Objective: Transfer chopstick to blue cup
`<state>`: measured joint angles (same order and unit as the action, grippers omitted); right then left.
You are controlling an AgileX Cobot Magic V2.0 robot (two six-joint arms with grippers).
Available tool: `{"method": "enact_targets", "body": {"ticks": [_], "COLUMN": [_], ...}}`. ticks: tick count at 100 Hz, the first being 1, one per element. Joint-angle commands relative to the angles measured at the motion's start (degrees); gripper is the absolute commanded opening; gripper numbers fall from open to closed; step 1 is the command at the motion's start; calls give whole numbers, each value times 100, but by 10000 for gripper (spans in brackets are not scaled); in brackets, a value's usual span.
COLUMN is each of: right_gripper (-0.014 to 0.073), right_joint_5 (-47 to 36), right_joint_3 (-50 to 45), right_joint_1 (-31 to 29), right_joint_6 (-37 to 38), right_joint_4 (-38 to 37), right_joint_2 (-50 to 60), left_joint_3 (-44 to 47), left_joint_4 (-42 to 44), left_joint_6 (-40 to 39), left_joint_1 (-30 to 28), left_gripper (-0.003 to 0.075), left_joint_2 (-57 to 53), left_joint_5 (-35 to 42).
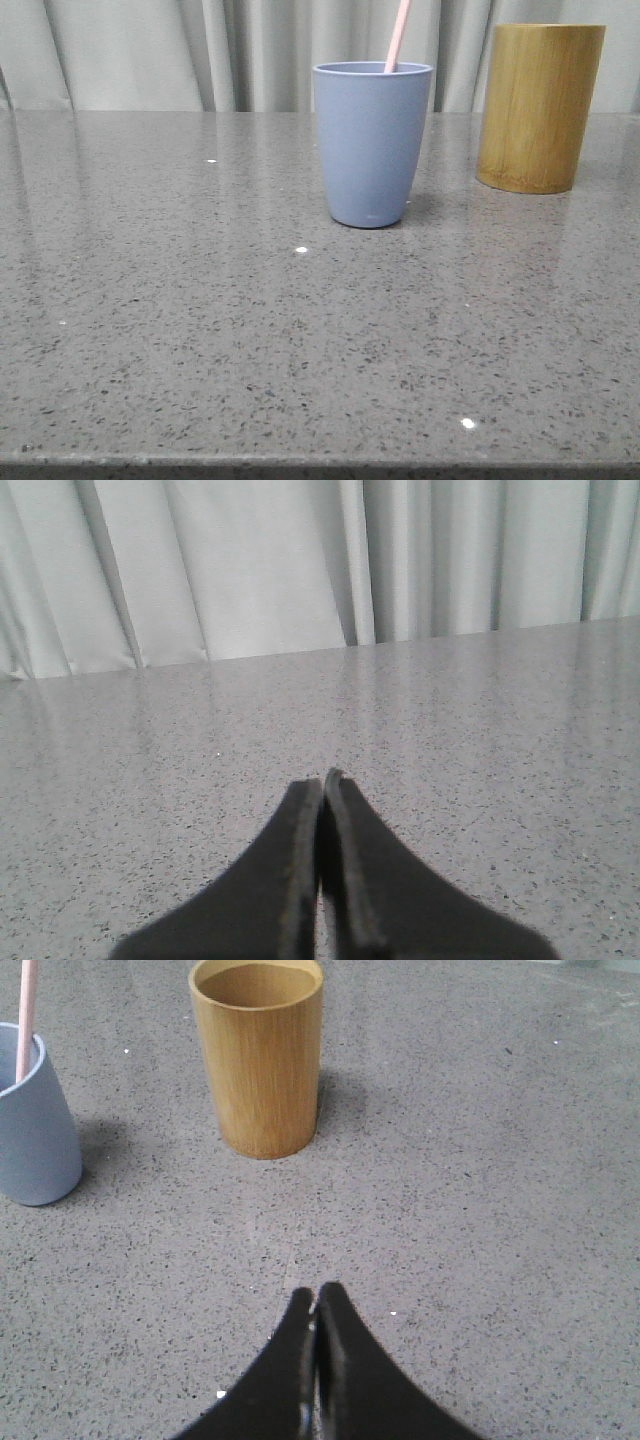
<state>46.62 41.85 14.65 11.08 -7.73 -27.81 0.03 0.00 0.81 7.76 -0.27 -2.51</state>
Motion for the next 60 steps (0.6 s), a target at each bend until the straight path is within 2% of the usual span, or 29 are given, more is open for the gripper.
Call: {"method": "enact_targets", "body": {"ticks": [1,60], "right_gripper": [-67,-67], "right_joint_5": [-360,-360], "right_joint_3": [154,154], "right_joint_1": [-40,-40], "right_joint_6": [-14,-14], "right_joint_4": [-109,-109], "right_joint_2": [-27,-27], "left_joint_3": [61,61], "left_joint_4": [0,-49], "left_joint_6": [-81,-81], "left_joint_1": [-22,-22], "left_gripper": [-19,-19], "left_joint_2": [-187,-187], "left_joint_5": [517,517]}}
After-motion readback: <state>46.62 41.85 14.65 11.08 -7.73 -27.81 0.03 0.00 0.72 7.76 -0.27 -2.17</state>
